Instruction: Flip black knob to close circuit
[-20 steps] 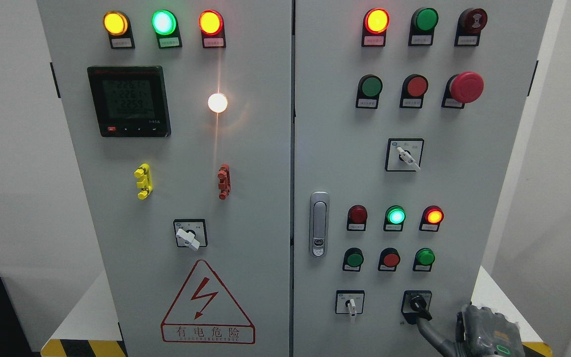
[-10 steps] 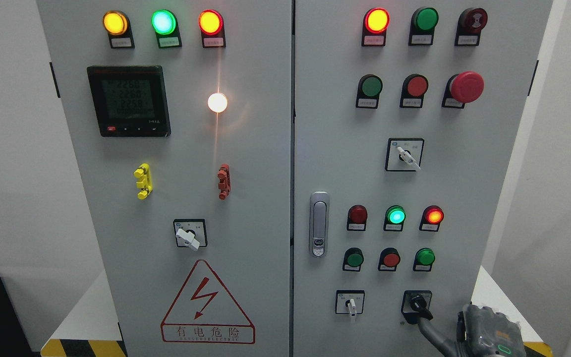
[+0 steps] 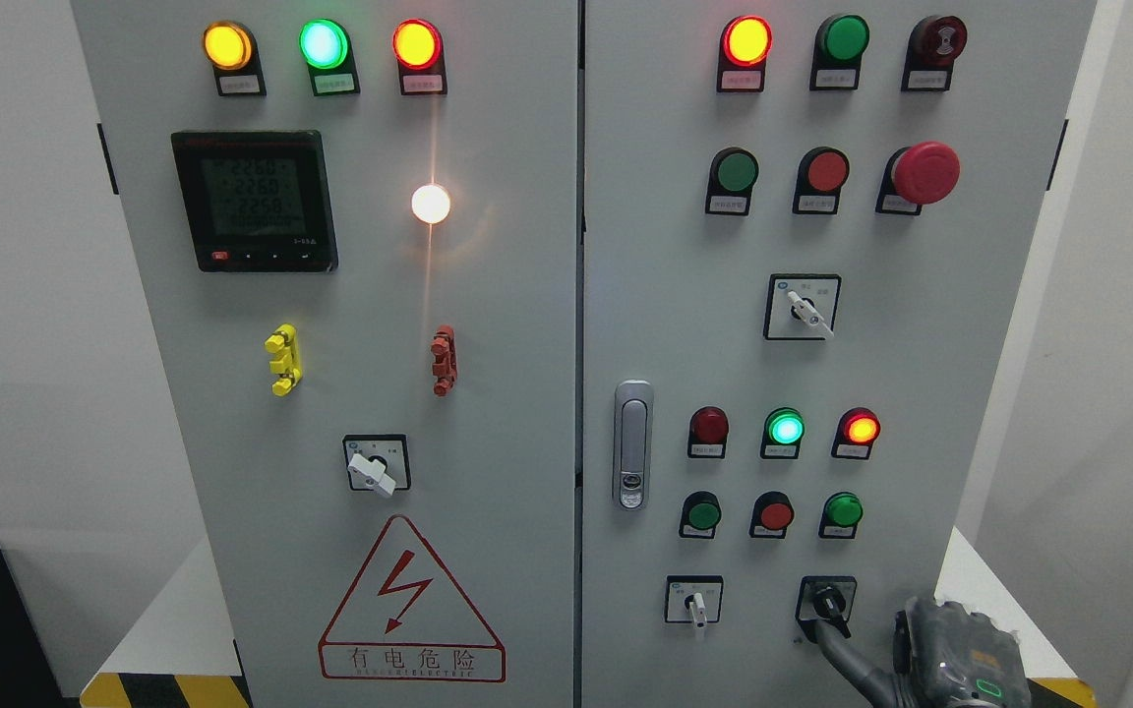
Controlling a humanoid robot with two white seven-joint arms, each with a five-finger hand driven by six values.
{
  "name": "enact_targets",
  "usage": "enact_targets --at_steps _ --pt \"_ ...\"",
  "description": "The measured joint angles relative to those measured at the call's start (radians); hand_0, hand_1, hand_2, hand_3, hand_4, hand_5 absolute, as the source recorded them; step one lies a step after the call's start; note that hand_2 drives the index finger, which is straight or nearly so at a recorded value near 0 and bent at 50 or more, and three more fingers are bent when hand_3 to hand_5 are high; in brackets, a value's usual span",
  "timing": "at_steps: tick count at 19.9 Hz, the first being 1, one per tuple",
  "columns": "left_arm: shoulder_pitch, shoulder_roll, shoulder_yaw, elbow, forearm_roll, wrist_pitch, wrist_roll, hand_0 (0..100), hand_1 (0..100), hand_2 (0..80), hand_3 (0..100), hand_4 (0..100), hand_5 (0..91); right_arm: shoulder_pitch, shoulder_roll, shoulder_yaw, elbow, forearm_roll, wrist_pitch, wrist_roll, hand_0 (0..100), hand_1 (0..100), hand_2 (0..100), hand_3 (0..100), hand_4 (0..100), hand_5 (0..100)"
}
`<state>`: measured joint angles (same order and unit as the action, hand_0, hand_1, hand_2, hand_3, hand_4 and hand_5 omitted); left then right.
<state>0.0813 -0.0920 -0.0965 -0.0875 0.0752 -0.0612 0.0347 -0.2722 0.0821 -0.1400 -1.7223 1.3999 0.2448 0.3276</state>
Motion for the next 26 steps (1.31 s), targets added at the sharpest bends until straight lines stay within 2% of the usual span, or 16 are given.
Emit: enact_targets --at_steps 6,9,17,18,20,21,22,24,26 --pt "0.000 0.000 0.000 0.000 0.000 0.000 0.000 12 56 0.0 0 0 0.0 0.019 0.003 0.035 -0.006 -0.001 -0.004 -0.004 0 4 91 100 98 97" --pt "0.000 0.000 0.000 0.000 0.000 0.000 0.000 12 56 0.0 0 0 0.0 0.037 0.005 0.052 -0.023 -0.001 -0.006 0.009 0 5 91 100 98 97" --pt "0.000 0.000 0.000 0.000 0.000 0.000 0.000 12 56 0.0 0 0 0.0 0.125 0.010 0.096 -0.120 -0.001 -0.013 0.016 0 9 85 100 92 93" --pt "0.000 0.000 0.000 0.000 0.000 0.000 0.000 12 56 0.0 0 0 0.0 0.137 0.013 0.100 -0.135 -0.002 -0.013 0.016 0 9 82 100 90 90" --pt "0.000 0.000 0.000 0.000 0.000 0.000 0.000 12 56 0.0 0 0 0.0 0.158 0.019 0.107 -0.166 -0.005 -0.013 0.018 0 11 71 98 86 81" --pt "0.000 0.000 0.000 0.000 0.000 0.000 0.000 12 56 0.0 0 0 0.0 0.168 0.022 0.109 -0.181 -0.013 -0.009 0.019 0 12 59 91 80 71" --pt "0.000 0.000 0.000 0.000 0.000 0.000 0.000 12 56 0.0 0 0 0.0 0.179 0.024 0.112 -0.197 -0.026 -0.004 0.020 0 12 54 88 78 68" --pt "0.000 0.000 0.000 0.000 0.000 0.000 0.000 12 56 0.0 0 0 0.0 0.206 0.029 0.117 -0.226 -0.064 0.011 0.009 0 13 41 72 67 57" --pt "0.000 0.000 0.000 0.000 0.000 0.000 0.000 12 56 0.0 0 0 0.0 0.225 0.033 0.120 -0.250 -0.116 0.019 -0.023 0 13 33 60 58 50"
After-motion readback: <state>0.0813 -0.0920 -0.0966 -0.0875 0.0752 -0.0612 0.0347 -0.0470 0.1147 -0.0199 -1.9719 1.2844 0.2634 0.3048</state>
